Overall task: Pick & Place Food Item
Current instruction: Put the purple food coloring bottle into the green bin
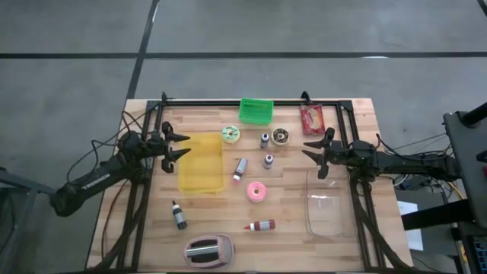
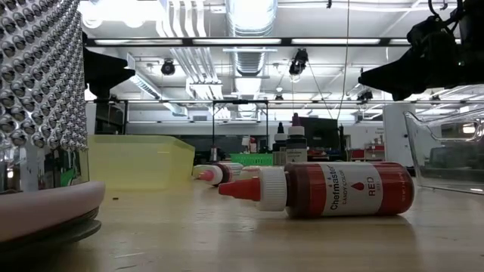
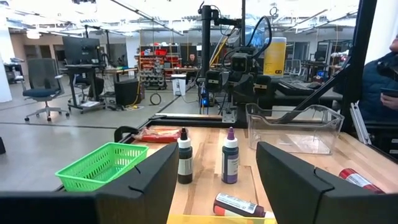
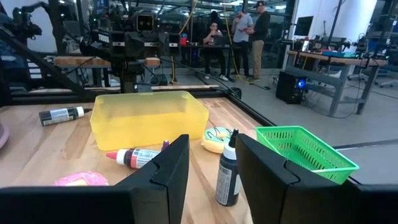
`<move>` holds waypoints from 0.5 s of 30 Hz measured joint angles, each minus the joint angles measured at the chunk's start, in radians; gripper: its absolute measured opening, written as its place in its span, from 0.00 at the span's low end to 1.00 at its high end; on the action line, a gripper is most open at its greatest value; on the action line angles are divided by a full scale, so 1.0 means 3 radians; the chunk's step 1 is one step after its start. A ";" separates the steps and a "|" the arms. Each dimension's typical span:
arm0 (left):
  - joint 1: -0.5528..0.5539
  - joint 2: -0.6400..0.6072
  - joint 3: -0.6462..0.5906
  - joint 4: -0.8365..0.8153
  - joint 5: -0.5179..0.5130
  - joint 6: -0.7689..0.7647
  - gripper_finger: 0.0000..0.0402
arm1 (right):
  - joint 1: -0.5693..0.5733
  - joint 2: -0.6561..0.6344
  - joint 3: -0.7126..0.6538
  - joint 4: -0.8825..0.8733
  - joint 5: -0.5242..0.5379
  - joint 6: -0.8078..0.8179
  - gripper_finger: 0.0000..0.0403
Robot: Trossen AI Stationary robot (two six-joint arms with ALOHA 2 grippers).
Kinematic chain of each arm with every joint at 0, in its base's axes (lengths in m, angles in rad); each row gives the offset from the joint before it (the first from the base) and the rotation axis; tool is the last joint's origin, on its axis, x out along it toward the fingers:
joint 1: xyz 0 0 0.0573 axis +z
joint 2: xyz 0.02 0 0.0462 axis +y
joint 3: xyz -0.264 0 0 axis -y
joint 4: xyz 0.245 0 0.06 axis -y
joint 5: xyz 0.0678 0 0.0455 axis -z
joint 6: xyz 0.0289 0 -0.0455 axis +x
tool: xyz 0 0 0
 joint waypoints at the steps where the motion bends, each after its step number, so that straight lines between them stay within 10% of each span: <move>1: 0.0000 0.0000 0.0000 0.0002 0.0000 -0.0013 0.55 | 0.0000 0.0000 0.0000 0.0011 -0.0001 0.0017 0.32; 9: 0.0000 0.0000 0.0001 0.0153 -0.0001 -0.0086 0.55 | 0.0003 0.0152 0.0139 0.0016 -0.0040 0.0072 0.32; 15: -0.0001 0.0003 0.0001 0.0235 -0.0013 -0.0129 0.55 | 0.0003 0.1039 0.0725 -0.0020 -0.0104 -0.0111 0.32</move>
